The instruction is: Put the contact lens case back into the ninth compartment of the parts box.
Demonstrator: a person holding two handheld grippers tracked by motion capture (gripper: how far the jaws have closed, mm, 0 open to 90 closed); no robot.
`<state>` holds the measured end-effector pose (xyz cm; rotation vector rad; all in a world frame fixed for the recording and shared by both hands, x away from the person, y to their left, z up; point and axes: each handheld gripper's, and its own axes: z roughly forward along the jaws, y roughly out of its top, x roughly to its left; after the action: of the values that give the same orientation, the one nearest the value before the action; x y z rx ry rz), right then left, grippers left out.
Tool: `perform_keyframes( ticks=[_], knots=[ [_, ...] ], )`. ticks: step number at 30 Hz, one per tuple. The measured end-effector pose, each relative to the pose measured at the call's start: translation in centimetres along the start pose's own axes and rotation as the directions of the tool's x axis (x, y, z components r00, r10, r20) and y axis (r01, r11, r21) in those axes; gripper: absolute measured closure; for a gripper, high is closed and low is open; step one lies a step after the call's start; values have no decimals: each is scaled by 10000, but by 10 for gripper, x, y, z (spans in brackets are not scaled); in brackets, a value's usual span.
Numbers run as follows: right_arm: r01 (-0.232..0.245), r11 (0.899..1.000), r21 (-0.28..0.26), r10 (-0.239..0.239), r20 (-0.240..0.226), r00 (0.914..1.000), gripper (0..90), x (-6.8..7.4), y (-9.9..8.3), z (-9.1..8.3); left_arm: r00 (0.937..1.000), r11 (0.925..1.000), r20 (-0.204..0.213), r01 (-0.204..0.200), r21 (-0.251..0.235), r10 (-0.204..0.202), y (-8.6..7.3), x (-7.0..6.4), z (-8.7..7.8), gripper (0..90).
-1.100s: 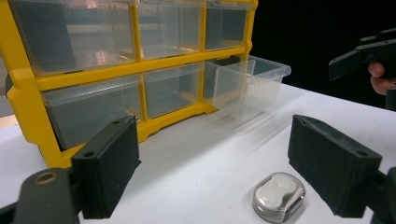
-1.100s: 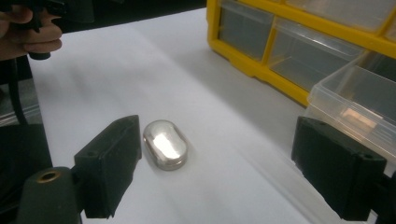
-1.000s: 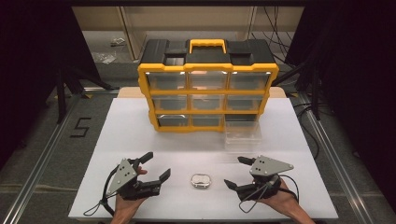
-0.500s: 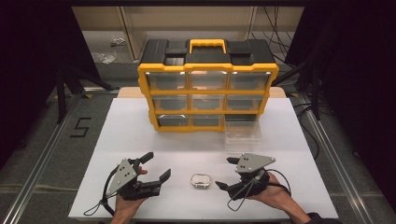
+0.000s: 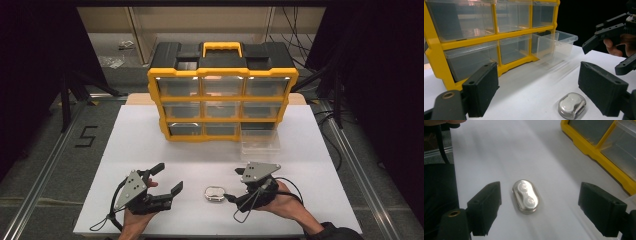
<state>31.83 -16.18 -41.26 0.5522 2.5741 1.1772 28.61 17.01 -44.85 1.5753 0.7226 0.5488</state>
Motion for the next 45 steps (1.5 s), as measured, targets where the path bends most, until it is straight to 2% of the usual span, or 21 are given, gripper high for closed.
perform_keyframes(
  ticks=[7, 13, 21, 30, 45],
  knots=[
    [122, 9993, 367, -117, -140, 9998, 199, 1, 4, 10, 10000, 10000, -12, -49, 13, 49, 0, 0, 0, 162],
    [452, 9954, 849, -431, -270, 9987, 200, 4, 6, 25, 10000, 10000, -21, -79, 13, 79, 0, -1, 0, 162],
    [534, 9911, 1220, -488, -410, 9980, 202, 3, 7, 36, 10000, 10000, -39, -90, 7, 90, 0, -1, 0, 162],
    [695, 9808, 1821, -561, -775, 9954, 217, 4, 6, 56, 10000, 10000, -26, -89, -1, 89, 0, -1, 0, 163],
    [848, 9649, 2486, -639, -910, 9938, 258, 4, 3, 75, 10000, 10000, -33, -90, 20, 90, 0, -1, 0, 164]
  ],
)
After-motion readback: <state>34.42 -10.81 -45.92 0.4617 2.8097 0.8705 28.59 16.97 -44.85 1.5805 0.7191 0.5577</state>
